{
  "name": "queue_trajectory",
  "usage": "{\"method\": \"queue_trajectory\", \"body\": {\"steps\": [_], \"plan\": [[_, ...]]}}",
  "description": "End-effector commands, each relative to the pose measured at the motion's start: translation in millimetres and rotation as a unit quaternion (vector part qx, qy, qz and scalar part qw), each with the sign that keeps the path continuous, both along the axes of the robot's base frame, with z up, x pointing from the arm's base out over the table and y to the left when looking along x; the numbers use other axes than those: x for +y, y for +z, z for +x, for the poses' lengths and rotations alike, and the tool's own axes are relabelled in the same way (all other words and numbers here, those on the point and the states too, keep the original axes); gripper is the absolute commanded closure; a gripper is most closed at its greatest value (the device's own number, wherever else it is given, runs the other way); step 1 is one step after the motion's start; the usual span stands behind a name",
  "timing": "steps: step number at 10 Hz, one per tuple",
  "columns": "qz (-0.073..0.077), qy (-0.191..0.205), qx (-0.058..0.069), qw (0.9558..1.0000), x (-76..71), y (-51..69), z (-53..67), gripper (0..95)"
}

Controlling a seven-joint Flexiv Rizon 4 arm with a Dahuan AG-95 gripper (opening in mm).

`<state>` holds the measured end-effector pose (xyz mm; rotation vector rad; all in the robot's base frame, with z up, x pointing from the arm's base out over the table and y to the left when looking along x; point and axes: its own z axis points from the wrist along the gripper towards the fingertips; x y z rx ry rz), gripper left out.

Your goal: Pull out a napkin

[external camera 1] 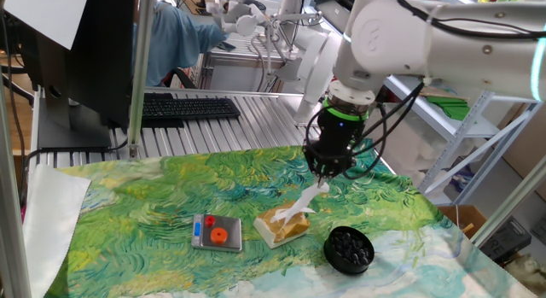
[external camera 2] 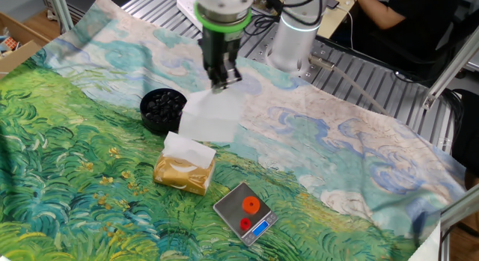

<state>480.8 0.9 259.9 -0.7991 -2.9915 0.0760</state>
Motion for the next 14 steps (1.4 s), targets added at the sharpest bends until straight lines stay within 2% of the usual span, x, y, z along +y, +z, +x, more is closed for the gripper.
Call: {"method": "queue_trajectory", "body": {"steps": [1, 5, 10, 13, 14], "plan": [[0.002, 0.078, 0.002, 0.9970, 14.6, 5.4, -15.1, 95.0], [0.000, 0.121, 0.005, 0.9926, 23.4, -0.6, -33.7, 95.0], [0.001, 0.103, 0.000, 0.9947, 27.5, -13.8, -55.3, 95.0], [0.001, 0.093, 0.001, 0.9956, 27.5, -14.0, -55.8, 95.0], [0.001, 0.088, 0.000, 0.9961, 27.5, -14.0, -55.8, 76.0]]}}
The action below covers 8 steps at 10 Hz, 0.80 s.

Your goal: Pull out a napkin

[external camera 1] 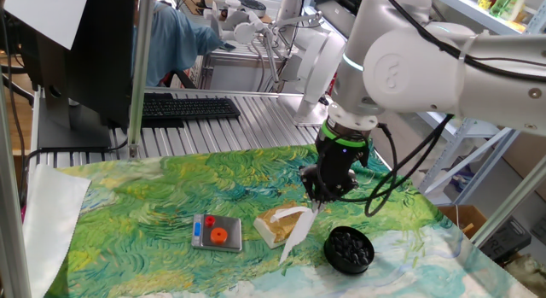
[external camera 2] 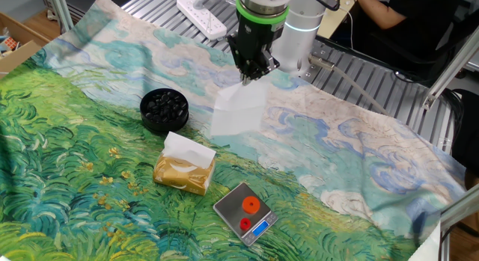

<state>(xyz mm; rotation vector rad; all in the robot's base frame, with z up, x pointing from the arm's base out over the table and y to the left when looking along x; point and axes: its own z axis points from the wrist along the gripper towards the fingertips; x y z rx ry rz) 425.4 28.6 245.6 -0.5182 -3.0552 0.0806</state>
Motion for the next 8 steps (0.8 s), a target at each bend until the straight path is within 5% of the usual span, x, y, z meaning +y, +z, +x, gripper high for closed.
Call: {"method": "queue_trajectory", "body": {"steps": [1, 3, 6, 7, 8], "plan": [[0.000, -0.015, -0.001, 0.9999, -0.2, 0.3, -0.3, 76.0], [-0.001, -0.029, -0.001, 0.9996, -0.2, 0.3, -0.3, 38.0], [0.000, -0.031, -0.001, 0.9995, -0.2, 0.3, -0.3, 38.0], [0.000, -0.030, -0.001, 0.9995, -0.2, 0.3, -0.3, 57.0], [0.001, -0.029, -0.001, 0.9996, -0.2, 0.3, -0.3, 57.0]]}}
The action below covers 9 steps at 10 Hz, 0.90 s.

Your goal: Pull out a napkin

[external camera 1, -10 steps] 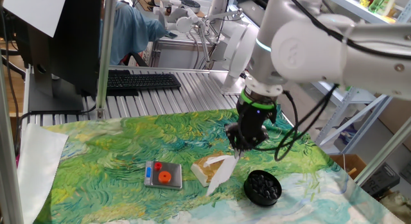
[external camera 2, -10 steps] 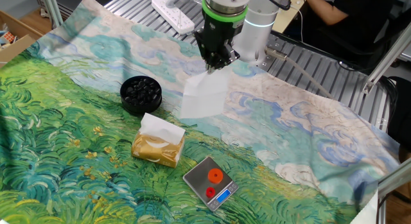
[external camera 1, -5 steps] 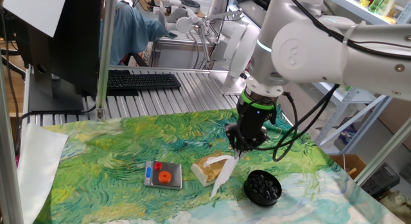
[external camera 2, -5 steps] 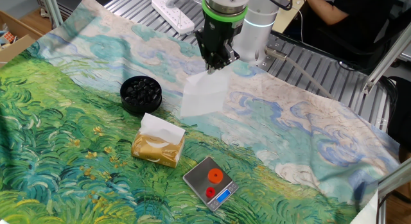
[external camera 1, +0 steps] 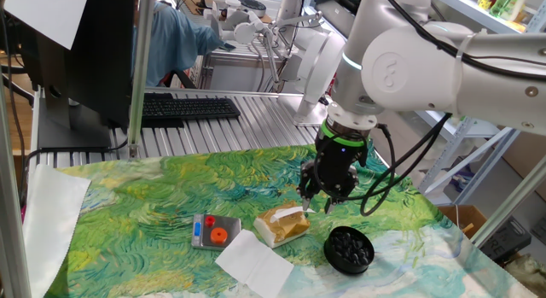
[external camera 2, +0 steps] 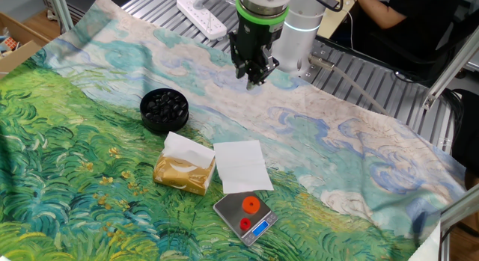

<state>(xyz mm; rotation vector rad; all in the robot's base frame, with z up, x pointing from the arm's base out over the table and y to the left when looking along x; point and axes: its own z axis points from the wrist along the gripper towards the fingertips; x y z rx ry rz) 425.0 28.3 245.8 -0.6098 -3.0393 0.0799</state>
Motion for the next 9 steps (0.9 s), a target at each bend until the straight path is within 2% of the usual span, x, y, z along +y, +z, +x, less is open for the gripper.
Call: {"method": "queue_trajectory", "body": {"steps": [1, 4, 9], "plan": [[0.001, 0.001, 0.000, 1.0000, 0.1, 0.1, 0.1, 57.0], [0.002, -0.004, 0.000, 1.0000, 0.1, 0.1, 0.1, 57.0], [0.001, -0.040, -0.001, 0.9992, 0.1, 0.1, 0.1, 57.0]]}}
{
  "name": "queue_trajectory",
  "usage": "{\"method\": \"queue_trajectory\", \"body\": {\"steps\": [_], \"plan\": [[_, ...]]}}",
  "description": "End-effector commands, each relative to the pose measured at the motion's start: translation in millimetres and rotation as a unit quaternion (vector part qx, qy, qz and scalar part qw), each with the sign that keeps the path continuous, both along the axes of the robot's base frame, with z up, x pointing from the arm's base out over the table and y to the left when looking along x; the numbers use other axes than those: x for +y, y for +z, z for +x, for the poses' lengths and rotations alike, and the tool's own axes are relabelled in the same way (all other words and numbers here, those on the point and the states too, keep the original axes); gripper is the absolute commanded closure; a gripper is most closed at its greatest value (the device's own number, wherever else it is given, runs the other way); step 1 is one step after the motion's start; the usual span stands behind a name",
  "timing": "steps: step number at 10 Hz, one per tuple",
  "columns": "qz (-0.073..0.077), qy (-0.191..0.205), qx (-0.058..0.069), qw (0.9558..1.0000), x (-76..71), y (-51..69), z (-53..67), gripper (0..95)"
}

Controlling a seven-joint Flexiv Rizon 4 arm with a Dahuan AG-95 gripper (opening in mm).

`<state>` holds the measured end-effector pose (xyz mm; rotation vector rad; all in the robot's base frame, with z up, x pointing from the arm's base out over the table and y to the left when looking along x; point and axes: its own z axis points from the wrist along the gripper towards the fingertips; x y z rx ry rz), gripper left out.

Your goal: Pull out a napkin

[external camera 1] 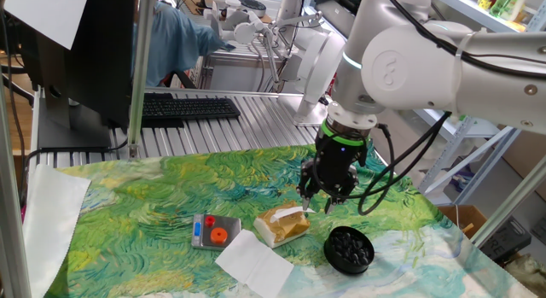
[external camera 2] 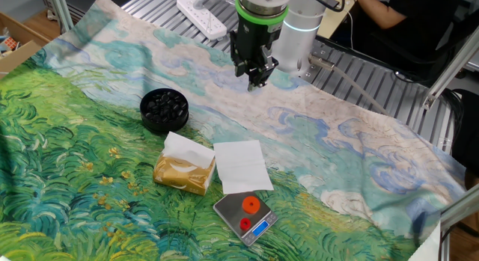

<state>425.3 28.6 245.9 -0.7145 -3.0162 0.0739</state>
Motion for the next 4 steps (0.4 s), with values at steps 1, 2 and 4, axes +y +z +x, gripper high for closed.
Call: {"method": "queue_trajectory", "body": {"steps": [1, 2, 4], "plan": [[0.000, -0.012, -0.001, 0.9999, -0.1, 0.0, -0.2, 57.0], [-0.001, -0.029, -0.001, 0.9996, -0.1, 0.0, -0.2, 57.0], [-0.001, -0.042, -0.002, 0.9991, -0.1, 0.0, -0.2, 57.0]]}}
